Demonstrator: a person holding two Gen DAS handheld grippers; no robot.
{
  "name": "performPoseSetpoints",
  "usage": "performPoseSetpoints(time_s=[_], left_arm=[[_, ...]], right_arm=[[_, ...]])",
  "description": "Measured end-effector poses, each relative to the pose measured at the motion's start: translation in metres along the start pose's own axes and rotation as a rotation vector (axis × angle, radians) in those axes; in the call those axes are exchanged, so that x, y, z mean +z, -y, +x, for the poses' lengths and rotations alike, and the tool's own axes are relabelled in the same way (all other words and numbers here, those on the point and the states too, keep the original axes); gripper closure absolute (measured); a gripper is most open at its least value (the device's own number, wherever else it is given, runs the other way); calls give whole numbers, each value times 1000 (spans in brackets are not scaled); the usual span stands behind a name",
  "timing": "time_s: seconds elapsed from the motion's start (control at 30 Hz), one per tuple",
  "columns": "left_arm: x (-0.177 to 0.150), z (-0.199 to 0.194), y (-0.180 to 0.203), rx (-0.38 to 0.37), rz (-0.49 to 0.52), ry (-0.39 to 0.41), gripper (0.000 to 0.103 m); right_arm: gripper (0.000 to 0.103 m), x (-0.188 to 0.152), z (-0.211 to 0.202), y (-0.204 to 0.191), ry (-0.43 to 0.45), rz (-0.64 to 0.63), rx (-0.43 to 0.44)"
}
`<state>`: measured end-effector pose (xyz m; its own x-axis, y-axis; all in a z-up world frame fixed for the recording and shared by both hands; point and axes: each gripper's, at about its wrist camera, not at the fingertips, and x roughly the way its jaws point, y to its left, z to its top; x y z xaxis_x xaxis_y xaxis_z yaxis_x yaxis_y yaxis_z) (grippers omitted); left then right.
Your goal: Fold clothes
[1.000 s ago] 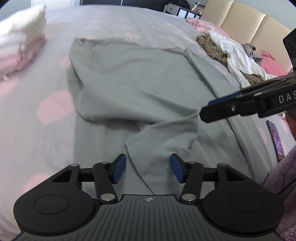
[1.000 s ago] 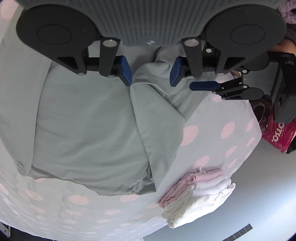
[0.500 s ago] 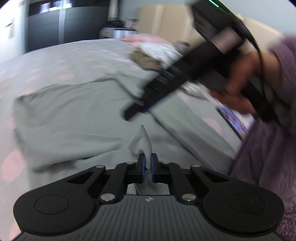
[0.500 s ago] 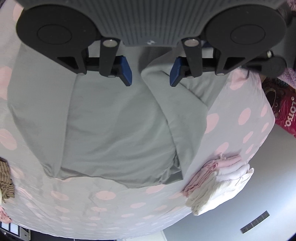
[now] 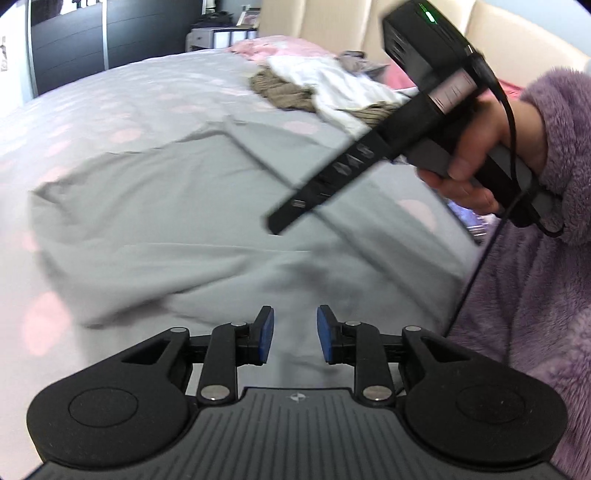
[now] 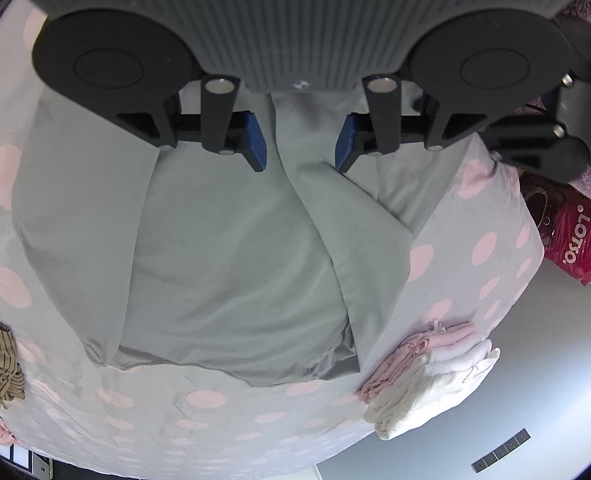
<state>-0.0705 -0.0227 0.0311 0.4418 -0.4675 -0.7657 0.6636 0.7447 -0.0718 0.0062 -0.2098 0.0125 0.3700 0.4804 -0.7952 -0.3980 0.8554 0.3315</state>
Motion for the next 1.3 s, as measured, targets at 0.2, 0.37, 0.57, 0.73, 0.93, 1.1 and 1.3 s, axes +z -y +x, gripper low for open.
performPoseSetpoints(time_s=[0.2,0.37,0.57,0.73,0.93,1.1,1.3], left_arm=[[2,-21,-66,169,-37,-31,64],[5,-13,-120,231,-114,-68,64],[3,2,-159,257,-118,-101,64],[6,9,-171,259,-144,-68,64],[17,10,-169,269,-133,-24,64],[17,8,-172,291,-149,-6,64],[10,9,-183,319,-172,-13,64]], right_arm=[[59,0,32,7,-98,30,40],[103,-2,25,9,-83,66,70],[103,4,-14,20,23,115,-8],[90,-3,-13,38,25,181,7],[64,-1,22,16,-58,84,39],[102,-6,46,8,-136,49,37],[102,0,1,21,17,122,44]])
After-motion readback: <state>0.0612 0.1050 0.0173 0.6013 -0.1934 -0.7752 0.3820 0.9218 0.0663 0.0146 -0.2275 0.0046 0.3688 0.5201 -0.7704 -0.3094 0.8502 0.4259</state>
